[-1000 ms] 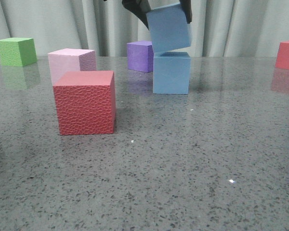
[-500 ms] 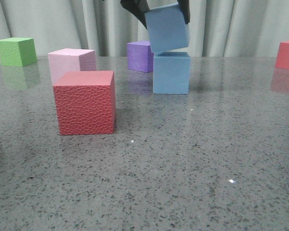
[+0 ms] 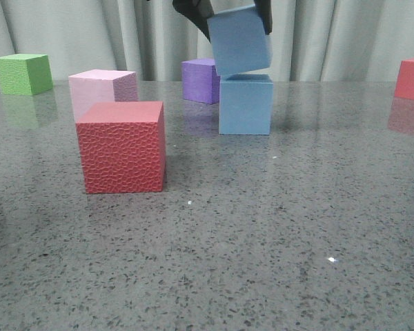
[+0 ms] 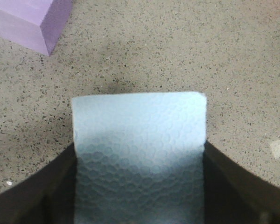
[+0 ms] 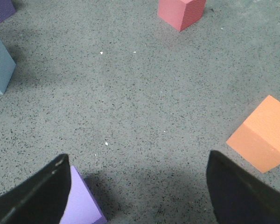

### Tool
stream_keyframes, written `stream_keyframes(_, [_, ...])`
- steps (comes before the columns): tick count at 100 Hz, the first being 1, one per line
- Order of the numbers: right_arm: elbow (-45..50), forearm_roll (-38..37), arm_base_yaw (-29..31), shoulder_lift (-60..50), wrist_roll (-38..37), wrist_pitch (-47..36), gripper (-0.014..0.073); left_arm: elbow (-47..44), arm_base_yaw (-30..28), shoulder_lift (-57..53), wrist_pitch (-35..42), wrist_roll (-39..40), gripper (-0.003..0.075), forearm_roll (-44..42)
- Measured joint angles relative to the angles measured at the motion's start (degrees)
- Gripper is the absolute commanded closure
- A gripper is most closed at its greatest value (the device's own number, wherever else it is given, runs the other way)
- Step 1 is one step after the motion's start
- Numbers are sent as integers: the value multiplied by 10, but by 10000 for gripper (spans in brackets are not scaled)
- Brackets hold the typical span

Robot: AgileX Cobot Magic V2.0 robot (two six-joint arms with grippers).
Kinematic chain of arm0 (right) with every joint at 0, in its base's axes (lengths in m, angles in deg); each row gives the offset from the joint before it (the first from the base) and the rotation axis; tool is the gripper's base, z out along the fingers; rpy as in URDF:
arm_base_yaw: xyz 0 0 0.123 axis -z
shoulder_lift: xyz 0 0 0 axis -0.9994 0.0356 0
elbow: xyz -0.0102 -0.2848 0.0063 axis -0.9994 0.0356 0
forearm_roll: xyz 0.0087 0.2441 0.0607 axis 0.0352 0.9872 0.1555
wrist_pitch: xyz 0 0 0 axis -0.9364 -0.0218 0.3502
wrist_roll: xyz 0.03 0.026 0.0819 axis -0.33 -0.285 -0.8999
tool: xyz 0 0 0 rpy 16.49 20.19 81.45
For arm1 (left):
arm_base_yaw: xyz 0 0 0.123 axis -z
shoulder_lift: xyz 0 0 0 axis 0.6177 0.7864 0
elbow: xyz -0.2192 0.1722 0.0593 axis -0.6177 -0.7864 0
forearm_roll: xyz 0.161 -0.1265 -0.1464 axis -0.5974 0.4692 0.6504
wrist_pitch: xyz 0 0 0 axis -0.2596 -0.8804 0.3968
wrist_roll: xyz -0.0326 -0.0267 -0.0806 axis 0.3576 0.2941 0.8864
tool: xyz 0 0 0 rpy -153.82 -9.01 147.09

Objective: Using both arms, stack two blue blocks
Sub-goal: 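Lower the held cube onto the placed light-blue cube with the left gripper, then open the left gripper and raise it off the stack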

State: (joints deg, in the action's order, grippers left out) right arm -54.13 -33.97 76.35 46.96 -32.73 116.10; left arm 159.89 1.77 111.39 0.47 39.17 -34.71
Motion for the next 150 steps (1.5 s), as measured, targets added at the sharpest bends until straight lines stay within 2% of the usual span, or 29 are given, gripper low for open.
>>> stream_keyframes(72, [0, 0, 0, 0, 0, 0, 1, 0, 0, 8, -7, 0, 463, 0])
stream_keyframes(82, [0, 0, 0, 0, 0, 0, 1, 0, 0, 8, -7, 0, 400, 1])
stream_keyframes(94, [0, 0, 0, 0, 0, 0, 1, 0, 0, 8, -7, 0, 246, 2])
stream_keyframes(106, [0, 0, 0, 0, 0, 0, 1, 0, 0, 9, -7, 0, 150, 5])
stream_keyframes(150, [0, 0, 0, 0, 0, 0, 1, 3, 0, 9, -8, -7, 138, 20])
